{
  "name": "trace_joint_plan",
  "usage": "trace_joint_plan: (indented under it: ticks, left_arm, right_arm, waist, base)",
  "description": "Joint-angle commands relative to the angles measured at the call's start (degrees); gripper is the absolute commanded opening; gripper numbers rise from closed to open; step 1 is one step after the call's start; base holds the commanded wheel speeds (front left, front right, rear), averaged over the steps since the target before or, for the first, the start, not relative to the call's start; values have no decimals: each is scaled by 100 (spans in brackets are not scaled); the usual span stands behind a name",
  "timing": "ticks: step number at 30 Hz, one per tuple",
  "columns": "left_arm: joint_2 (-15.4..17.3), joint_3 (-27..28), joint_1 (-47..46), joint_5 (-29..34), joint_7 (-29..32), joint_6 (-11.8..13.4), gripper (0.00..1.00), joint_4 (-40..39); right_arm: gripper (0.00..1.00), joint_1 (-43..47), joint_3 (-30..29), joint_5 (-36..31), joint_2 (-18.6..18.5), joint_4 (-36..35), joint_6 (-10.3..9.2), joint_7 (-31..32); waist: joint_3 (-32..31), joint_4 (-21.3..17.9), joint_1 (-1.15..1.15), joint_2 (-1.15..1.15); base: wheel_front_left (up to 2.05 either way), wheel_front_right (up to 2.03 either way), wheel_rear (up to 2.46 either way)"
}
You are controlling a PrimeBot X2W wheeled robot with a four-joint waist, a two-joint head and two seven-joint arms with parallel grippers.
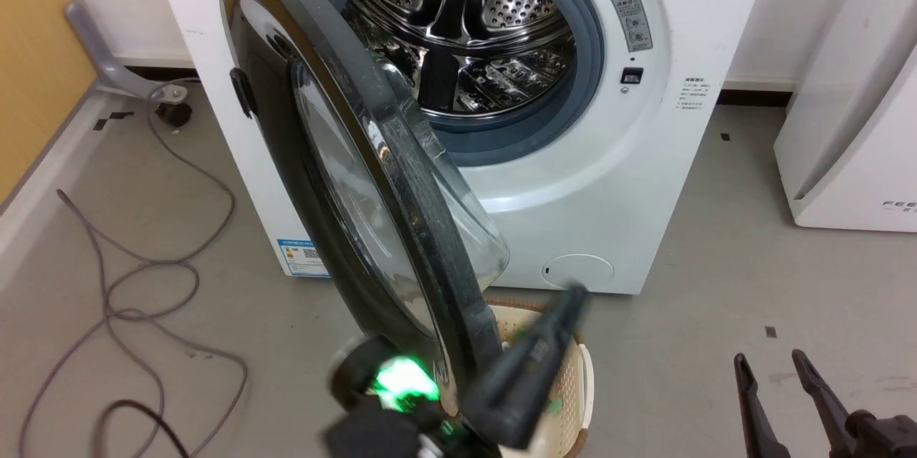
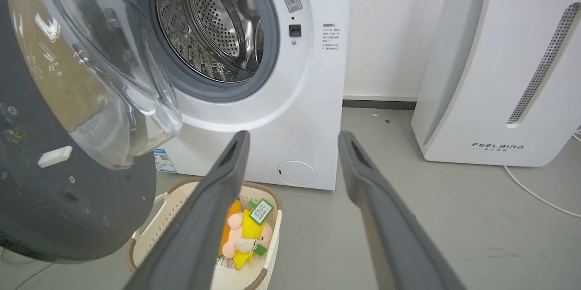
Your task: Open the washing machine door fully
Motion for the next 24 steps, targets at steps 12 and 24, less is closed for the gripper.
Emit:
trace_joint_plan:
  ticks: [12,24]
  left_arm:
    - [335,-771,365,-488,1149,-88,0,1134]
    - [88,-422,-200,-224,710,475,0,2461]
  right_arm:
    - [100,36,16,25,27,57,3,-8]
    - [100,19,31,-6,27,45,3,24]
  waist:
    - [-16,-9,0,0]
    - [53,-53,0,0]
  base:
    - [0,0,0]
    - [0,0,0]
